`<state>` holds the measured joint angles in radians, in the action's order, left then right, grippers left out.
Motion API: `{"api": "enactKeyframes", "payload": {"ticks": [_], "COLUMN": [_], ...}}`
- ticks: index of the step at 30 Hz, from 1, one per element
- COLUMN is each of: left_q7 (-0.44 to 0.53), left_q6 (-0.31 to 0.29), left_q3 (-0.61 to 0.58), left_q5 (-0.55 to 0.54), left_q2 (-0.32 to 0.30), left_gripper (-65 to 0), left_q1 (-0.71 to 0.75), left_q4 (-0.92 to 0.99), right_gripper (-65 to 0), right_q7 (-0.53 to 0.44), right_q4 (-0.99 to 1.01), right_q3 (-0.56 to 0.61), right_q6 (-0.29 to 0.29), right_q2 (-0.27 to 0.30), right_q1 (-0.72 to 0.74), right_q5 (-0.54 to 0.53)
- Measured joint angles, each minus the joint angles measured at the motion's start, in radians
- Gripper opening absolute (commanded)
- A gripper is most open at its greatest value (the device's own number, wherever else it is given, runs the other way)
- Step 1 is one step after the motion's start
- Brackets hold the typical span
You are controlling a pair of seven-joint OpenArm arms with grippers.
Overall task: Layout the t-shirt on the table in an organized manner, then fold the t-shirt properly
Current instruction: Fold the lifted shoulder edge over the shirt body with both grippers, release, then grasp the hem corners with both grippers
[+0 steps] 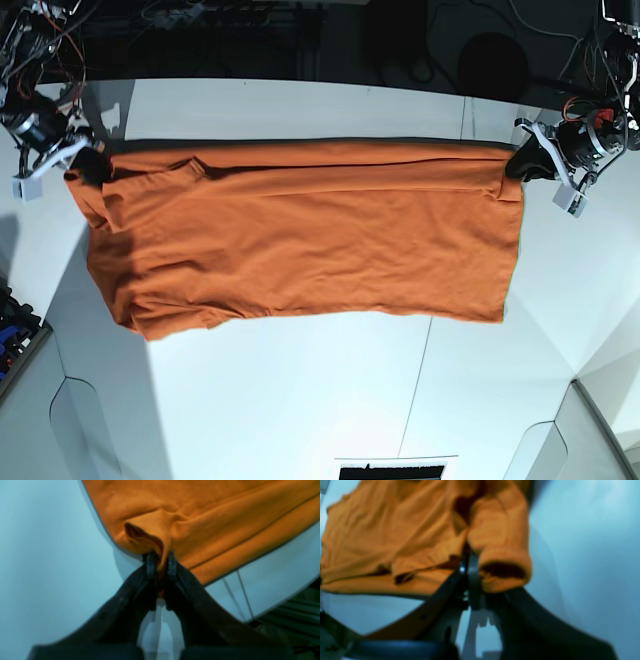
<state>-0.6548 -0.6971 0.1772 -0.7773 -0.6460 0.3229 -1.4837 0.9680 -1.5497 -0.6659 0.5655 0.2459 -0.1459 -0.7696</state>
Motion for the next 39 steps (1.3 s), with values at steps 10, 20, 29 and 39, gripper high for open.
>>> {"api": "enactKeyframes", "payload": {"ticks": [10, 20, 29, 39], "left_q7": [-0.011, -0.079, -0.078, -0.078], "left_q6": [0.001, 0.004, 0.004, 0.005], "left_q3": [0.0, 0.101, 0.206, 0.201], "left_q5": [-0.019, -0.104, -0.162, -0.163], "left_q2": [-0.002, -0.002, -0.013, -0.014], "left_gripper": [-45.3, -36.6, -36.6, -31.8], "left_q1": [0.051, 0.05, 0.045, -0.065], "left_q4": [-0.055, -0.056, -0.091, -0.092], "right_gripper": [-65.0, -34.4, -34.4, -34.4], "right_q7": [-0.01, -0.057, -0.1, -0.169], "right_q4": [-0.139, -0.139, -0.139, 0.081], "right_q3": [-0.006, -0.044, -0.108, -0.025], "right_q6": [0.004, 0.003, -0.009, -0.011], "right_q2": [0.012, 0.046, 0.123, 0.17], "right_q1": [-0.134, -0.131, -0.074, 0.224], "right_q5": [0.01, 0.018, 0.049, 0.1]}}
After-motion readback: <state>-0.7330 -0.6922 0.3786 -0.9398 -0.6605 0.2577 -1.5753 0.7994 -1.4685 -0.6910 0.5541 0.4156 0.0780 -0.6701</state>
